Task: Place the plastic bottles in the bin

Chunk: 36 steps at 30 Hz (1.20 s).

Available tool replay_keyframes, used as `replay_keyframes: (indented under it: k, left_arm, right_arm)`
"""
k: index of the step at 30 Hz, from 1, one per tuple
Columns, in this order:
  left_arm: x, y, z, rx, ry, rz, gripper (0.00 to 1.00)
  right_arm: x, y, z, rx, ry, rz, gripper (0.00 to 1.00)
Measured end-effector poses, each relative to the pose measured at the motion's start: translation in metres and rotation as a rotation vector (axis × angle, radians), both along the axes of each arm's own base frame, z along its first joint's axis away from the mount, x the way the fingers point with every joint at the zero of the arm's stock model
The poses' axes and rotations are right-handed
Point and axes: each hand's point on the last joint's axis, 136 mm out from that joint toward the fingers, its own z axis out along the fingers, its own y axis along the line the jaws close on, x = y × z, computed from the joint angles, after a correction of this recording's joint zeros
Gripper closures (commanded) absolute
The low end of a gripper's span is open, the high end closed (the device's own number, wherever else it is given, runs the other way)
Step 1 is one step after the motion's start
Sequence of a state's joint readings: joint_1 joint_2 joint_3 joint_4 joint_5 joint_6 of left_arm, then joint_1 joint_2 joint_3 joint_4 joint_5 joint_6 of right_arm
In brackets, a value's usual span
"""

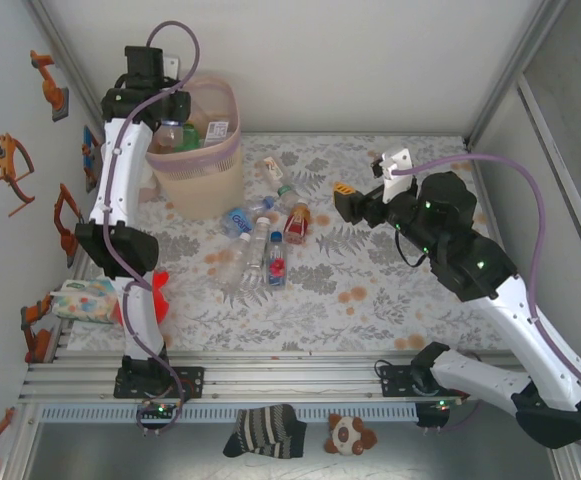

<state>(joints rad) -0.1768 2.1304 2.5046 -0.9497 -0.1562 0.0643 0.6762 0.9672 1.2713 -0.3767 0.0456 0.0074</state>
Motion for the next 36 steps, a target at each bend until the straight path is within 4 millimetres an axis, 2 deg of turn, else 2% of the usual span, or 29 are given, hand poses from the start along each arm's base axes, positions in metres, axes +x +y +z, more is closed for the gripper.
replay_keyframes:
  k: [8,15,18,22,36]
  left_arm:
    - [-0.011,0.017,-0.049,0.032,0.145,0.091,0.53]
    - [-0.012,0.033,-0.065,0.003,0.188,0.160,0.53]
    - [-0.012,0.040,-0.079,-0.016,0.222,0.184,0.53]
    - [-0.010,0.038,-0.098,-0.038,0.262,0.189,0.53]
    - [0.000,0.030,-0.110,-0.136,0.276,0.163,0.53]
  right_arm:
    - [0.000,0.000,0.000,0.001,0.000,0.001,0.13]
    - [0.000,0.000,0.000,0.001,0.000,0.001,0.13]
    - [0.000,0.000,0.000,0.001,0.000,0.001,0.13]
    - [0.000,0.000,0.000,0.001,0.000,0.001,0.13]
    - [-0.001,0.000,0.001,0.002,-0.002,0.001,0.13]
